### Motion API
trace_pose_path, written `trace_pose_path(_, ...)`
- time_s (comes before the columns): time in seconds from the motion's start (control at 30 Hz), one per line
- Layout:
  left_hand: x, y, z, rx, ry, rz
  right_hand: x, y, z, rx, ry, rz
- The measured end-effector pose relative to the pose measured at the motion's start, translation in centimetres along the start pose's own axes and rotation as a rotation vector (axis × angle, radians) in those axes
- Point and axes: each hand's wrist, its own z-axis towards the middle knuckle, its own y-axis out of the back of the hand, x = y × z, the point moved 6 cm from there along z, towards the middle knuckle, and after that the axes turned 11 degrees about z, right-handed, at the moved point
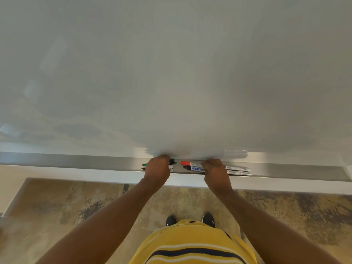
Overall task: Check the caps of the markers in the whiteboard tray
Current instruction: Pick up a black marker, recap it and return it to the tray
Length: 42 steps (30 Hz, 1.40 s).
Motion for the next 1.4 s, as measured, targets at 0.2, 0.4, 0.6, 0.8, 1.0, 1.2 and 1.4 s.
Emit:
trace_pose_path(0.2, -0.6, -0.5, 0.8, 0.028, -0.049, 0.2, 0.8, -1.0, -0.3, 0.139, 0.098, -0.126)
trace_pose_path(0.4, -1.1, -0.9, 1.3, 0.053, -0.091, 0.338, 1.0, -1.6, 0.3, 0.223, 0.099, -0.185)
trace_pose_path(0.6, -1.3, -1.4, 1.5, 0.059, -0.115, 0.384, 1.0, -1.9, 0.4, 0.228, 0.092, -0.164)
trace_pose_path(0.8, -1.8, -1.6, 1.5, 0.119, -0.129, 0.416, 0.8, -0.5, 0.0, 0.106, 0.07, -0.083)
trace_pose_path(1.0, -2.2, -1.5, 1.5, 0.176, -0.127, 0.418, 0.5, 1.0, -0.5, 0.03, 0.041, -0.039)
trace_pose_path(1.2, -2.6, -1.2, 1.4, 0.115, -0.174, 0.342, 1.0, 1.6, -0.8, -0.006, 0.046, 0.011)
trace_pose_path(1.4, -2.2, 0.7, 0.5, -0.115, -0.157, -0.103, 1.7, 3.7, -1.0, -0.078, 0.088, 0.14)
